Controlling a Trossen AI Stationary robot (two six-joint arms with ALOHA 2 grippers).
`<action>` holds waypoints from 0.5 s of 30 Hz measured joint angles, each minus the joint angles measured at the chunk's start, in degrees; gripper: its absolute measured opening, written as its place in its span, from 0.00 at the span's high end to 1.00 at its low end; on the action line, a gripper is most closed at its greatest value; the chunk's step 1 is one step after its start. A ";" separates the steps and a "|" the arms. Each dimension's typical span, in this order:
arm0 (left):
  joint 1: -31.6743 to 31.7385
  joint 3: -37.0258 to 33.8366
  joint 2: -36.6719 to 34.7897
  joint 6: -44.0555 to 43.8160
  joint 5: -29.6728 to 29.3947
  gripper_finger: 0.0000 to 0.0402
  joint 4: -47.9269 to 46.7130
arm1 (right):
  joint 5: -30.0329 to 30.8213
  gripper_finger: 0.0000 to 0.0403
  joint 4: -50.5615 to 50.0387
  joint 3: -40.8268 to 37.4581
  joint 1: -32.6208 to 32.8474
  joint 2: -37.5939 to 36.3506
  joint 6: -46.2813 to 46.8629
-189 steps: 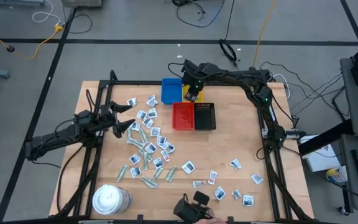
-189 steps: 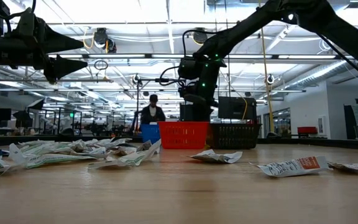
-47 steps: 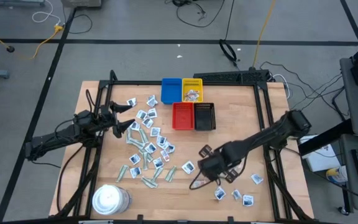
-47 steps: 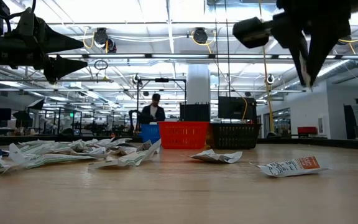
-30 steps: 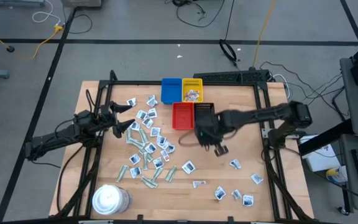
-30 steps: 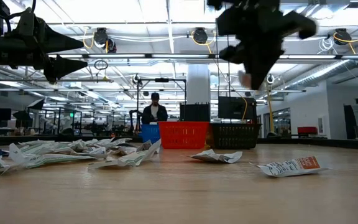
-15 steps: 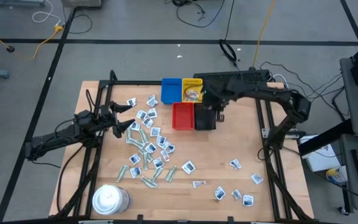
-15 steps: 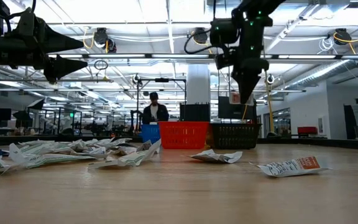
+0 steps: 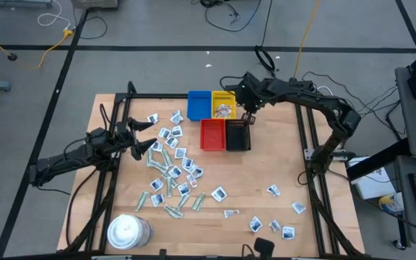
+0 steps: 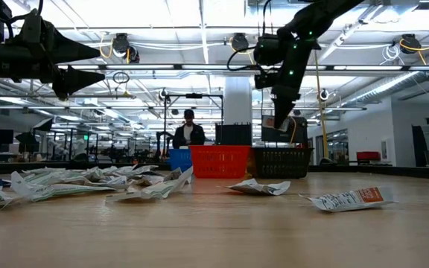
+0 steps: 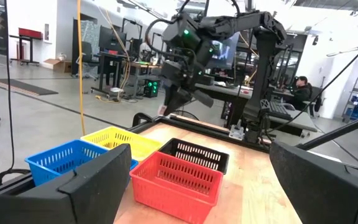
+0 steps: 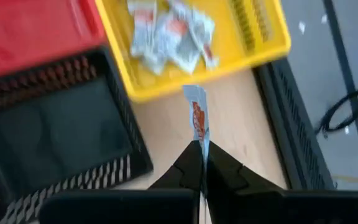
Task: Pick & Place First Aid Supplies
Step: Put the bottom right ointment pack into the yellow bin
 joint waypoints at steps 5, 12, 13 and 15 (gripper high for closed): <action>-0.02 -0.01 0.01 -0.01 0.00 0.03 0.00 | -5.56 1.00 7.04 0.02 0.02 3.18 -0.76; -0.02 0.01 -0.01 0.01 0.00 0.03 0.00 | -5.46 1.00 12.02 3.98 -0.03 8.91 -0.84; -0.01 0.01 -0.01 0.01 -0.02 0.03 0.00 | -5.44 1.00 12.44 4.95 -0.10 9.79 -0.87; 0.00 0.01 -0.01 0.01 0.00 0.03 0.00 | -5.47 1.00 13.69 7.33 -0.11 12.00 -1.10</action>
